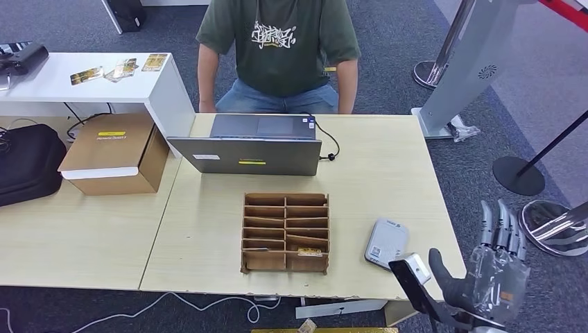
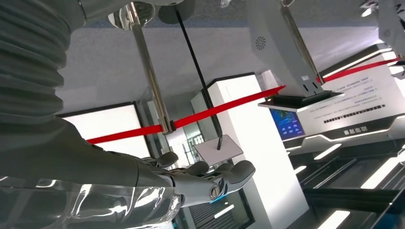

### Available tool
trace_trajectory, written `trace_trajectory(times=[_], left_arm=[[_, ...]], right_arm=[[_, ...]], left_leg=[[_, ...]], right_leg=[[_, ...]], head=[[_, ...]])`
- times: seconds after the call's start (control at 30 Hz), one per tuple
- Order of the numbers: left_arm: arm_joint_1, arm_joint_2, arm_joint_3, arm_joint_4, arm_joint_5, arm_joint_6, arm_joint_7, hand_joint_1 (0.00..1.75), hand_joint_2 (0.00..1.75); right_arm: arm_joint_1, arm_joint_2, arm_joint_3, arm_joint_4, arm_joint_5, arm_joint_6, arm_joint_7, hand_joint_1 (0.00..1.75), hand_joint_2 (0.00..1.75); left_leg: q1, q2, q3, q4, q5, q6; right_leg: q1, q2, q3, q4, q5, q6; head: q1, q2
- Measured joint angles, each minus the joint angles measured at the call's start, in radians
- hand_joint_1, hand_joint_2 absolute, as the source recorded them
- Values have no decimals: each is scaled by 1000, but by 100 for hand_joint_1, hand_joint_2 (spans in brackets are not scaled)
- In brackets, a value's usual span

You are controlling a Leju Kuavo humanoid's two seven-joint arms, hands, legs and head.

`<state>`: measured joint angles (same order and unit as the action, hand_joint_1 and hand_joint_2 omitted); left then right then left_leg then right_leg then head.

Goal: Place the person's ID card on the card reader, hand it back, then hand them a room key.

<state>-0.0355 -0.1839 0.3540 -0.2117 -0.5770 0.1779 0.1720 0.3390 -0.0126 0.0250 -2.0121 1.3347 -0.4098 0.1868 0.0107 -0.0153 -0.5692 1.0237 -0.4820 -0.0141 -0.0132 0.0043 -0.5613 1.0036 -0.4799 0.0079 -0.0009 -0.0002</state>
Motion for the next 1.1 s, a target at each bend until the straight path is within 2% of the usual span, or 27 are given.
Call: trace_trajectory(times=[0.43,0.73,1.1], left_arm=[[0,0,7,0,-15,-5,10,0,175],[0,-2,43,0,3,-2,11,0,175],[1,-6,60,0,4,1,15,0,175]], right_arm=[[63,44,31,-40,16,84,34,0,175],[104,89,49,-51,25,190,34,0,175],[117,110,63,-47,27,231,35,0,175]], left_leg=[[0,0,0,0,0,0],[0,0,0,0,0,-1],[0,0,0,0,0,-1]], right_leg=[[0,0,0,0,0,0],[0,0,-1,0,0,-1],[0,0,-1,0,0,-1]], head=[[0,0],[0,0],[0,0]])
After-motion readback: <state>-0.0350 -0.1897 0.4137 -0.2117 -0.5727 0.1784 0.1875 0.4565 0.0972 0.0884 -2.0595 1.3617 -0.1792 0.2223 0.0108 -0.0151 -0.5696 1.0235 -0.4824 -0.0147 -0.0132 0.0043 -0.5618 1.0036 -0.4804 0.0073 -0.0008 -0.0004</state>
